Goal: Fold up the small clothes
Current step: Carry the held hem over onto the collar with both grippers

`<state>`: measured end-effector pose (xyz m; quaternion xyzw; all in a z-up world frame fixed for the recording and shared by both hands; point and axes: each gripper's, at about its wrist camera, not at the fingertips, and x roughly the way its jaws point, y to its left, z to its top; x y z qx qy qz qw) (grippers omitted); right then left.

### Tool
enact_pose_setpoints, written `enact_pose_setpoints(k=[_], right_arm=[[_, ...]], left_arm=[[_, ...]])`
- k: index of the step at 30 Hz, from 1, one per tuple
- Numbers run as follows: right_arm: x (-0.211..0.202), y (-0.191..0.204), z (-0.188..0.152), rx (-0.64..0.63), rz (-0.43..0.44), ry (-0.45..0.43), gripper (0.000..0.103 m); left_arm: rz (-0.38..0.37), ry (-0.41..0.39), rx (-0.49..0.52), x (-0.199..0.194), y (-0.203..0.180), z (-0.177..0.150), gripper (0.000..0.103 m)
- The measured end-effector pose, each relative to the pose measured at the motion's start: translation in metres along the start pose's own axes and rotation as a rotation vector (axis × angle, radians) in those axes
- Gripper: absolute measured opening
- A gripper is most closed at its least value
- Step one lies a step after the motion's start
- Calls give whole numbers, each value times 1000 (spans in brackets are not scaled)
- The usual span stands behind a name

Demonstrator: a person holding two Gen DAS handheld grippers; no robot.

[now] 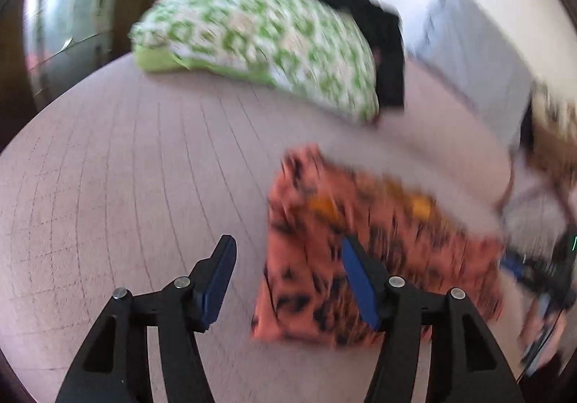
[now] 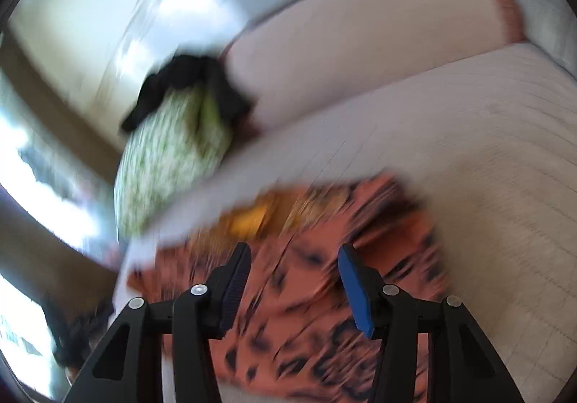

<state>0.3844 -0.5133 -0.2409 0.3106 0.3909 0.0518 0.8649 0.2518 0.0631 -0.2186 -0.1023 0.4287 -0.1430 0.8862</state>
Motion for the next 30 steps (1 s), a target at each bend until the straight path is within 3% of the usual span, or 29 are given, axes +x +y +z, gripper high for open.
enact_pose_setpoints(k=[5,9,12,15,18,21,26,30], right_arm=[[49,18,-30,-91,-86,231,52],[79,8,-21,-99,-119,257,52],[86,-5,-4,-92,-84,190,52],[76,-16,17,-38,-74,-17,52],[38,-38,37,86,-92,-260,55],[0,-49,41,125,-102,-366,61],[-19,-53,43,140,-44,-309,61],[-6,-52,32,112,-45,-142,56]], left_arm=[[-2,138,271,36,-51,9,62],[19,253,294,89,-63,33,62],[29,254,272,113,-66,57,62],[-11,202,180,121,-64,92,62],[-20,56,47,110,-59,132,62],[-16,-54,-42,90,-56,145,62],[-3,1,83,63,-64,103,62],[-17,80,162,35,-63,53,62]])
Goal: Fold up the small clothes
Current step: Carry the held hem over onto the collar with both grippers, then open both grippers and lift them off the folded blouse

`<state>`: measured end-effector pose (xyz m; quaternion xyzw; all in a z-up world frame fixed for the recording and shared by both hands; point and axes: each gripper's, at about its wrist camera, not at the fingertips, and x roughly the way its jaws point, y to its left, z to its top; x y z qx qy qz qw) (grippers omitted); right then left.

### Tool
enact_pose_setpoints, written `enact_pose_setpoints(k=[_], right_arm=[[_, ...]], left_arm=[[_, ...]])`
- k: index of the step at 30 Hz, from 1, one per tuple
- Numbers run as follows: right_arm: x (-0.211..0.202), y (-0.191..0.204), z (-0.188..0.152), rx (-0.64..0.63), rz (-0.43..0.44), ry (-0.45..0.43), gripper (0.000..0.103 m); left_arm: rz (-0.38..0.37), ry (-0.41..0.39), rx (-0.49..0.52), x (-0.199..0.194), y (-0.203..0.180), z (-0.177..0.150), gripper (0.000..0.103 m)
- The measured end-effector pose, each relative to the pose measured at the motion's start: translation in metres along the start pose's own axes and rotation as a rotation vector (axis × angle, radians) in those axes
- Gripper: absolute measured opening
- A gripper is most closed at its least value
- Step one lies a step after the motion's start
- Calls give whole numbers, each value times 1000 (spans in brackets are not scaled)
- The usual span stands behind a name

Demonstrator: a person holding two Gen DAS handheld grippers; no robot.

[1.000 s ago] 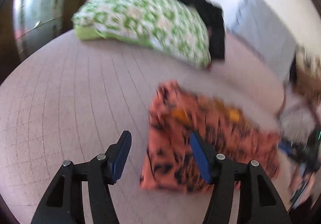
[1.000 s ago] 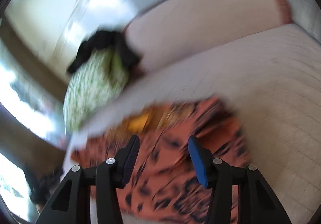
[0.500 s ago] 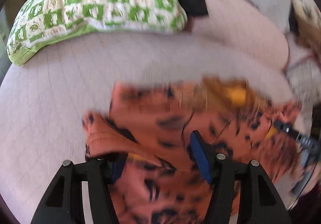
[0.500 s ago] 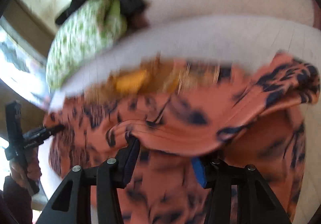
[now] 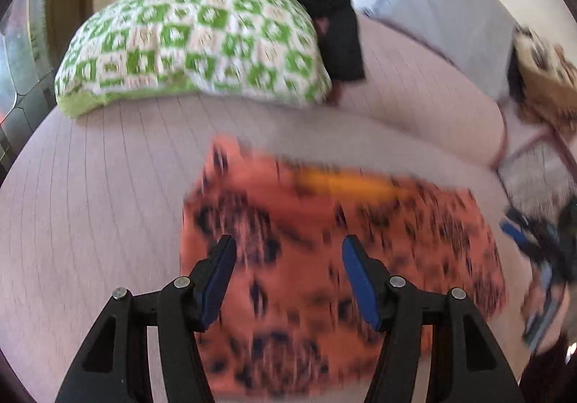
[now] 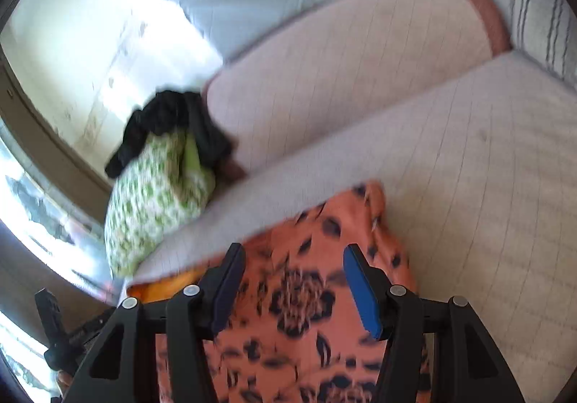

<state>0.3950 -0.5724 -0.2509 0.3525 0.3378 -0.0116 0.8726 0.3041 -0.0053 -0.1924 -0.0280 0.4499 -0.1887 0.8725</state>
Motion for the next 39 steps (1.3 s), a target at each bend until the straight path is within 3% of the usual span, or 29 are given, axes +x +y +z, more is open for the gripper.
enact_pose_setpoints(k=[5,9,12,15,17,19,23,26,29,32,35,39], right_arm=[[19,10,-31,-31,-19,139,53],[31,13,-41,-26,-46,196,53],[38,-2,-38,9,-100,215,53],[45,-35,-32,109,-141,244,54],[50,-49,-31,168,-93,261,54],[45,-44,-29,163,-88,247,54],[25,-7,-33,22,-17,187,54],[28,12,-56,-46,-33,269,54],[52,20,-89,-100,-97,414,55],[38,36,-101,-181,-149,353,54],[4,37,-109,-139,-38,314,54],[-48,38,-120,-177,-18,191,54]], left_arm=[[61,54,72,3,-13,-20,62],[95,40,14,18,-22,-1,65],[212,36,-3,47,-23,17,69],[347,137,-48,90,-1,21,70],[324,157,-119,105,18,15,81],[325,130,-159,98,21,12,83],[377,61,-66,62,-4,-1,82],[388,-12,-16,26,-27,-17,82],[407,-79,19,-8,-47,-37,82],[416,-137,63,-42,-66,-51,82],[417,-209,99,-81,-84,-62,83],[422,-291,123,-121,-100,-75,83]])
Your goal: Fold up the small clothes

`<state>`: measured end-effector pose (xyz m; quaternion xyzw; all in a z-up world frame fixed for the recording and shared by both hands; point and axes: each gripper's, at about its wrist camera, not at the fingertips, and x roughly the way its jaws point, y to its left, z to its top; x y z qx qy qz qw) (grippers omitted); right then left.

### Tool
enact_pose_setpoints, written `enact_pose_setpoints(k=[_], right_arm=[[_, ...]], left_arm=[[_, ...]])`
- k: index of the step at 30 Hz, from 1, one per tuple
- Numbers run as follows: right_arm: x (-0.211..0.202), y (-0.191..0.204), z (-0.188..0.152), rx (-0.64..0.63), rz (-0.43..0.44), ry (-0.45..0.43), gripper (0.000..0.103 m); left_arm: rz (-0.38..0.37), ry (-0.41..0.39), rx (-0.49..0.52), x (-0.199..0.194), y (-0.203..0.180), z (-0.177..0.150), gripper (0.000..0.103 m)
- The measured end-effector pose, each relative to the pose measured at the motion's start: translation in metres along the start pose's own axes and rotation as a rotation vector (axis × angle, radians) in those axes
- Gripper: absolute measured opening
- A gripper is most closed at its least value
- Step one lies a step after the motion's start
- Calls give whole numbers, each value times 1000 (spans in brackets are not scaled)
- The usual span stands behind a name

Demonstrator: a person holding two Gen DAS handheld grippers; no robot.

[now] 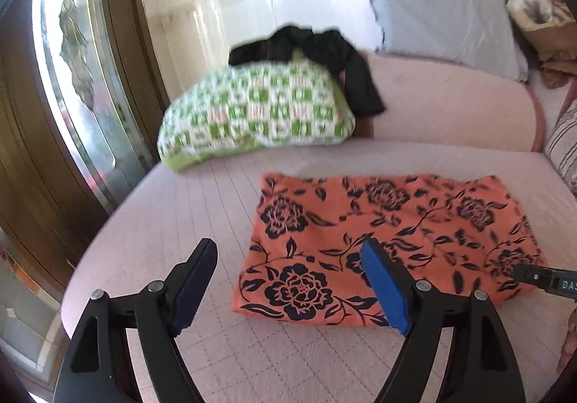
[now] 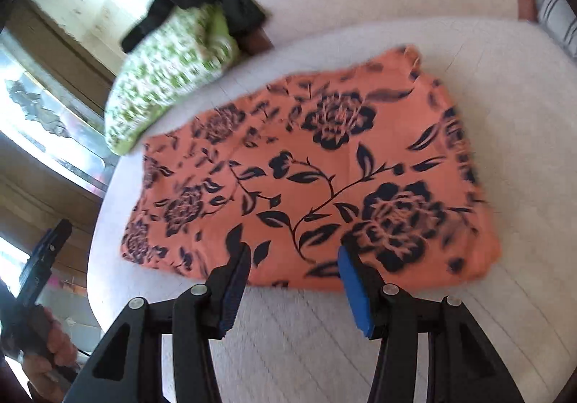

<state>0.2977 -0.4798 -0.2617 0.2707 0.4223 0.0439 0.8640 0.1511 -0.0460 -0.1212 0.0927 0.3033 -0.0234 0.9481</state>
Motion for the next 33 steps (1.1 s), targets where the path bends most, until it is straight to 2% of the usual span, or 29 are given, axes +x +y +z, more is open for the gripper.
enact_pose_setpoints(k=[6,13,24,33], right_arm=[[-63,-5,-20,-2,45,-165,55],[-89,10,-32,-42,49,-292,59],[-85,10,-30,-43,36,-308,60],[-92,11,-29,-51,64,-334,60]], left_arm=[[-2,-30,-32,-34,2,4,83],[16,-51,-36,-54,-4,0,83],[26,-99,-41,-78,-19,1,86],[9,-79,-27,-69,-33,-2,86]])
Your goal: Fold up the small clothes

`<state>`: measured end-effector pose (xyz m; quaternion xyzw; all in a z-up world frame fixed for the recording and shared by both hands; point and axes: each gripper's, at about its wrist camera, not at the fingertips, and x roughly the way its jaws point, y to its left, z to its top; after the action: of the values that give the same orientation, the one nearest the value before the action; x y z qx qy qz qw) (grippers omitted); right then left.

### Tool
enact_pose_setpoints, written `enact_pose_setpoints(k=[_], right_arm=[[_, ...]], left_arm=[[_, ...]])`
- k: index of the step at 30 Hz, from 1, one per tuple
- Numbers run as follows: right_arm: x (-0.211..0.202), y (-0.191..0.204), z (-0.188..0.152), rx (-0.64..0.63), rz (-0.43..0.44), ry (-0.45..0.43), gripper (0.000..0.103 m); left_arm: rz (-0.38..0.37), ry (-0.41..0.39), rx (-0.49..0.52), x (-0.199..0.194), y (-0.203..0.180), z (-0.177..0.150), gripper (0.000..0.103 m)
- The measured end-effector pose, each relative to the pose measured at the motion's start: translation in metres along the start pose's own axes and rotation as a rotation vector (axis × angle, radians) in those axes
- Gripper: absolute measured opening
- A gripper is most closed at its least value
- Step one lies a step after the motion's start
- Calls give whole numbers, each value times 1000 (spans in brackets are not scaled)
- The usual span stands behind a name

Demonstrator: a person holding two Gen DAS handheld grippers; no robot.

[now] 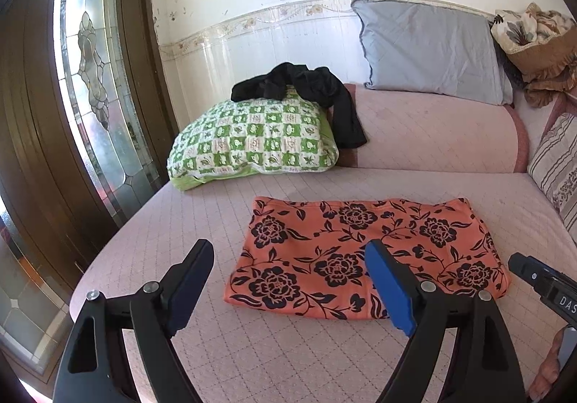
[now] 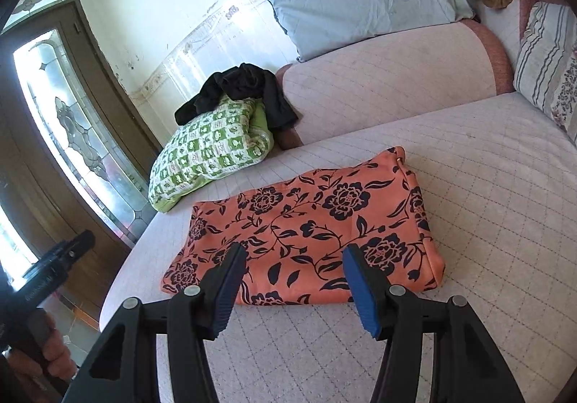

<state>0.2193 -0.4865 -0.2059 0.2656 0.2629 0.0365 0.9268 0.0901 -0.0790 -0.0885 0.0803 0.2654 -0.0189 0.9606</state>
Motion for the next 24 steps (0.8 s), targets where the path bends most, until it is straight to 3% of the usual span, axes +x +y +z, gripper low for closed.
enact_pose_setpoints(k=[24], right_arm=[[39,6,-4,-38,-32,78,61]], left_arm=[[-103,83,15,41,-34,-19,86]])
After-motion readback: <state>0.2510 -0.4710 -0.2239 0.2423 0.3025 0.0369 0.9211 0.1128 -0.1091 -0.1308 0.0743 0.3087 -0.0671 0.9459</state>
